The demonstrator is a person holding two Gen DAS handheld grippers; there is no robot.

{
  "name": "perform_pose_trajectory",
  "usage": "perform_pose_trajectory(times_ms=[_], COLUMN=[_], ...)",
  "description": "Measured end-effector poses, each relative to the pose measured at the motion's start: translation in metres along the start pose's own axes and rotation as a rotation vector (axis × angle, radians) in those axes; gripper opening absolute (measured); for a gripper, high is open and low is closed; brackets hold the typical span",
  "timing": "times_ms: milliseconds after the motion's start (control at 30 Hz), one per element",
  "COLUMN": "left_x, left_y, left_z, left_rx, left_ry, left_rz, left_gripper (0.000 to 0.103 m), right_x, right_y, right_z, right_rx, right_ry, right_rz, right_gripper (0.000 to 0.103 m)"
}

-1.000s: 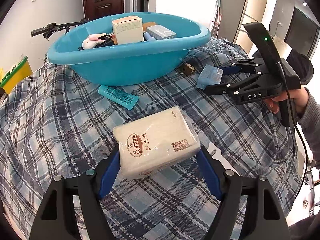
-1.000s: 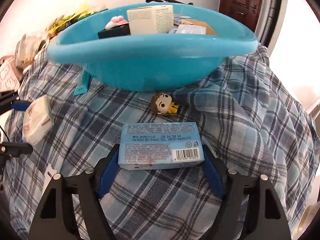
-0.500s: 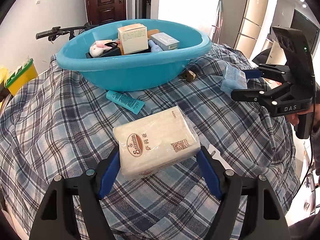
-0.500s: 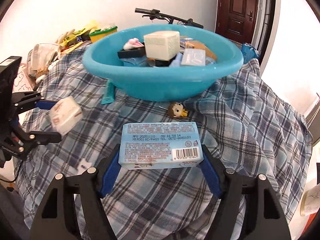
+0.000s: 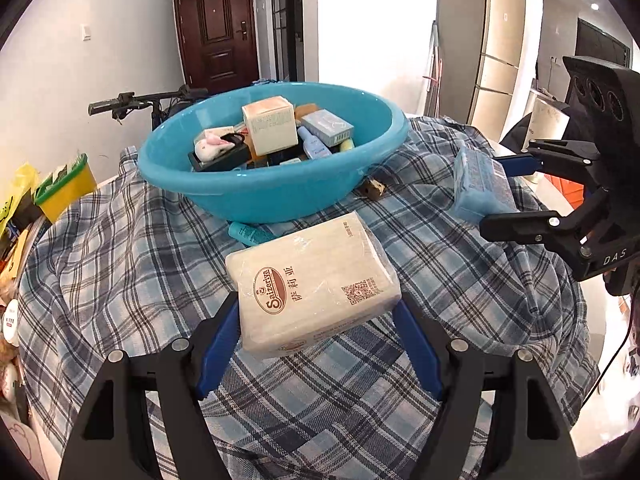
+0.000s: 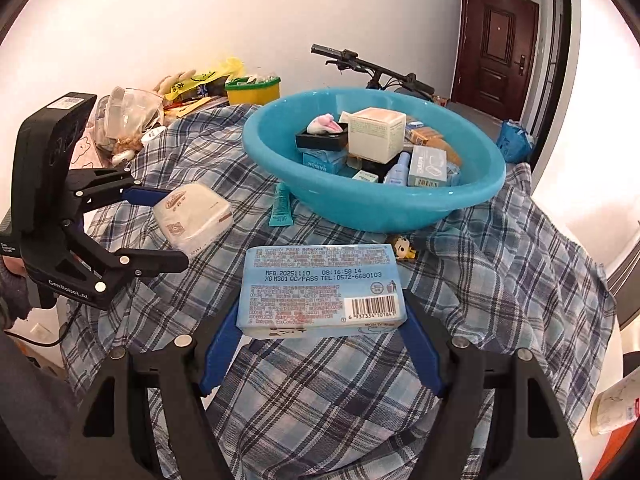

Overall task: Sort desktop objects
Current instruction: 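Carry the tissue pack and soap box over the turquoise basin with both tools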

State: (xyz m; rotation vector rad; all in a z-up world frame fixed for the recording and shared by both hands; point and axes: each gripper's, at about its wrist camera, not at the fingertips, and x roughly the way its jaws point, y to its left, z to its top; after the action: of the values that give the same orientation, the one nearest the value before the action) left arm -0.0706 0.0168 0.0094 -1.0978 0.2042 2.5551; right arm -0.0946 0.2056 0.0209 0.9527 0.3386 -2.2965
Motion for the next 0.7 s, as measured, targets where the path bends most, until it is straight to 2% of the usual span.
perform_pose_trajectory(times_ms=[67, 200, 333, 600, 700], left_x=[-0.005, -0.014, -0.020, -0.026, -0.030], left_y=[0.002, 0.002, 0.002, 0.004, 0.009], left_z=[0.003, 0.011, 0.022, 0.060, 0.075], left_rx=[-0.011, 0.002, -0.013, -0.019, -0.061], left_ry=[-0.017, -0.067, -0.115, -0.229, -0.269], left_rz=[-0.007, 0.038, 0.036, 0.108, 0.145], left_gripper=[0.077, 0.077, 0.077, 0.077, 0.077], right_x=[-0.005, -0.015, -0.021, -0.034, -0.039], right_y=[0.000, 0.001, 0.000, -0.003, -0.008], right_z=[0.004, 0.014, 0.025, 0.047, 0.058], right_rx=[0.007, 0.032, 0.068, 0.090, 0.119], right_ry=[-0.020, -0.087, -0.143, -0.243, -0.286], right_rz=[0.008, -0.011, -0.009, -0.072, -0.105], right_gripper=[0.073, 0.073, 0.073, 0.073, 0.073])
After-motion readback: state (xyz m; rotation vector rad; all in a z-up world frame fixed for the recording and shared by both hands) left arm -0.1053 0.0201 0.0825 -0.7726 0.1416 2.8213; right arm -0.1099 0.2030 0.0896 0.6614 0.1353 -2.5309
